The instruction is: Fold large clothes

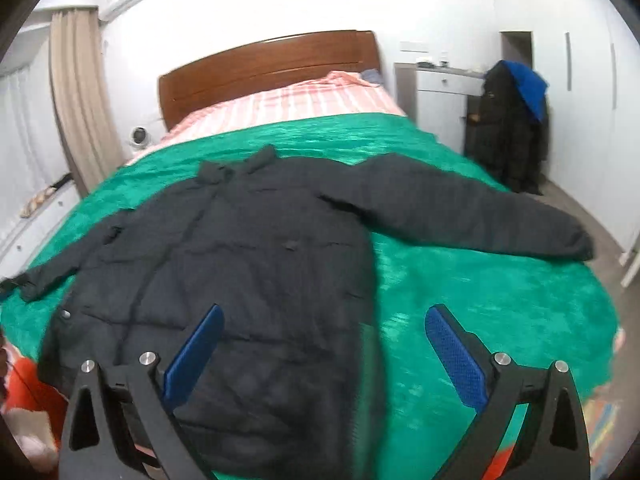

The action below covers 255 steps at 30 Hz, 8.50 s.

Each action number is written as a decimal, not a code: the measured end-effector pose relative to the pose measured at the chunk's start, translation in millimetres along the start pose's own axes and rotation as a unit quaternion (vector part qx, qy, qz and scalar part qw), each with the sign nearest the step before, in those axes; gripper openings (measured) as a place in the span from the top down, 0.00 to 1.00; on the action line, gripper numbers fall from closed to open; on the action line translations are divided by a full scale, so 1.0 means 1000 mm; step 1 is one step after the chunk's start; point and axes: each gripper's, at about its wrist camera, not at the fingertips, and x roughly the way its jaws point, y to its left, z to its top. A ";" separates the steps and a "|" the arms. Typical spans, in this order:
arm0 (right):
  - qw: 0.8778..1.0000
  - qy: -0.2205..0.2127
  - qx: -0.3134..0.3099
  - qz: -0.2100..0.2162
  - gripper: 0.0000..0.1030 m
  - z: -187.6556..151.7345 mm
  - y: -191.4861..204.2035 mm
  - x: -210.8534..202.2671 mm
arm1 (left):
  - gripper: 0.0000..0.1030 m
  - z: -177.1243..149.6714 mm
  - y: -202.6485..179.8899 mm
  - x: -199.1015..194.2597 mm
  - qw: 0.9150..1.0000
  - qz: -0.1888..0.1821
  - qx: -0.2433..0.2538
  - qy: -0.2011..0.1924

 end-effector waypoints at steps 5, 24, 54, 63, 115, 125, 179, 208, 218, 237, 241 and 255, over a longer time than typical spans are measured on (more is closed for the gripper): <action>0.998 0.013 0.032 0.049 0.03 -0.013 0.012 0.020 | 0.01 -0.021 -0.015 0.017 0.999 -0.031 -0.020 0.033; 0.999 -0.034 -0.029 0.013 0.03 -0.020 0.036 0.071 | 0.01 -0.051 -0.024 0.084 0.998 -0.039 -0.002 0.041; 0.996 -0.023 -0.087 -0.019 0.00 -0.057 0.037 0.103 | 0.00 -0.066 -0.011 0.093 0.996 -0.070 -0.018 0.057; 0.996 -0.023 -0.087 -0.019 0.00 -0.057 0.037 0.103 | 0.00 -0.067 -0.014 0.093 0.996 -0.067 -0.017 0.053; 0.832 -0.084 0.549 -0.010 0.19 -0.024 -0.369 0.078 | 0.00 -0.066 -0.014 0.094 0.997 -0.055 -0.013 0.046; 0.937 -0.109 0.328 -0.047 0.87 0.100 -0.318 0.063 | 0.00 -0.068 -0.015 0.092 0.998 -0.051 -0.014 0.044; 0.994 0.003 -0.060 0.096 0.03 -0.038 0.047 0.119 | 0.00 -0.078 -0.014 0.085 0.999 -0.042 -0.010 0.026; 0.994 -0.003 -0.073 0.086 0.01 -0.045 0.052 0.122 | 0.00 -0.078 -0.013 0.085 0.999 -0.042 -0.010 0.027; 0.994 -0.002 -0.073 0.087 0.01 -0.045 0.052 0.121 | 0.00 -0.078 -0.014 0.085 0.999 -0.042 -0.010 0.026; 0.994 -0.002 -0.074 0.082 0.01 -0.047 0.052 0.121 | 0.00 -0.077 -0.014 0.085 0.999 -0.042 -0.010 0.027; 0.994 -0.003 -0.075 0.081 0.01 -0.048 0.052 0.121 | 0.00 -0.075 -0.012 0.084 0.998 -0.043 -0.010 0.040; 0.994 -0.002 -0.076 0.079 0.01 -0.048 0.053 0.121 | 0.00 -0.049 0.022 0.063 0.990 -0.068 -0.069 0.099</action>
